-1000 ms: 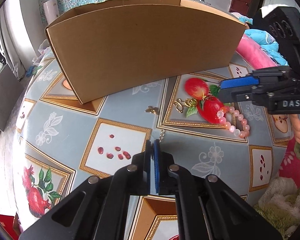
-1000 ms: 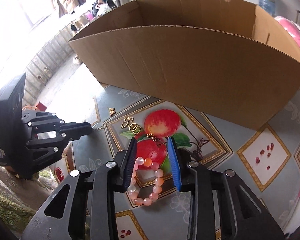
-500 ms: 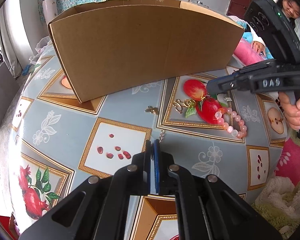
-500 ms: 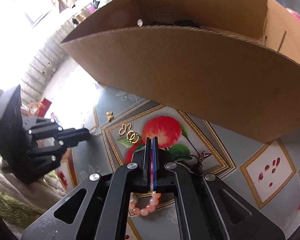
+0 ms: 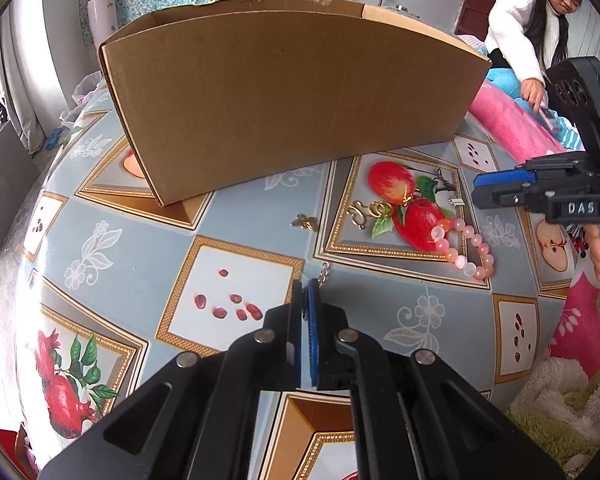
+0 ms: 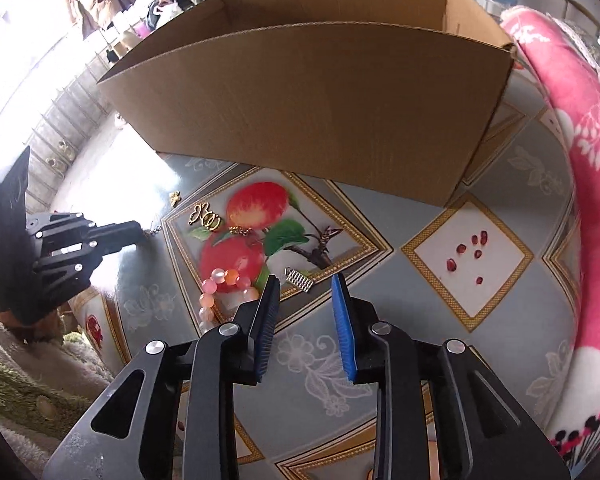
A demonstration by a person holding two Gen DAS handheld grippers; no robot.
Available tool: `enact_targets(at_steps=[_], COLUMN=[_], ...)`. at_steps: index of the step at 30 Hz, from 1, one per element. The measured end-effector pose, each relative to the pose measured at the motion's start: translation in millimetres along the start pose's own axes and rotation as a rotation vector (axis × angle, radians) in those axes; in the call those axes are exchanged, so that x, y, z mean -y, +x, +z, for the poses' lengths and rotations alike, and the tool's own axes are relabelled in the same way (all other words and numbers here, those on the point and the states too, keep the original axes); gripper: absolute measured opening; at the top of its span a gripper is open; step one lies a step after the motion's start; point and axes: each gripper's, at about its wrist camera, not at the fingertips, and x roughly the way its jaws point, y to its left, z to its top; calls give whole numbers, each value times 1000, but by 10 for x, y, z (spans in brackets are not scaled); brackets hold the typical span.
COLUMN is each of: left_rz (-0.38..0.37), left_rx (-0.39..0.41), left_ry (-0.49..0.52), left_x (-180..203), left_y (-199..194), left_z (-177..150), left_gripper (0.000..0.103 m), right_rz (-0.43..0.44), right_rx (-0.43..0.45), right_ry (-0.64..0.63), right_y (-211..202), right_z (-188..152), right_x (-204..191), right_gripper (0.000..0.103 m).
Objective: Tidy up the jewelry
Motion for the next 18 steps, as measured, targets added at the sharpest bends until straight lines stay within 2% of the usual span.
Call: enact_targets(at_steps=[6, 9, 13, 18], left_rz=[22, 25, 22, 20], left_rx=[-1, -4, -5, -3], left_ry=[5, -2, -9, -4], left_x=[48, 48, 34, 28], left_y=[4, 7, 3, 5], left_z=[1, 10, 8, 8], left_gripper=[3, 3, 2, 3], right_rz=[-43, -29, 31, -34], right_rx=[-42, -70, -92, -49], right_ry=[-122, -97, -40, -93], right_y=[136, 153, 165, 71], right_z=[66, 109, 30, 56], right_x=[-125, -292, -393, -520], right_gripper=[24, 15, 12, 12])
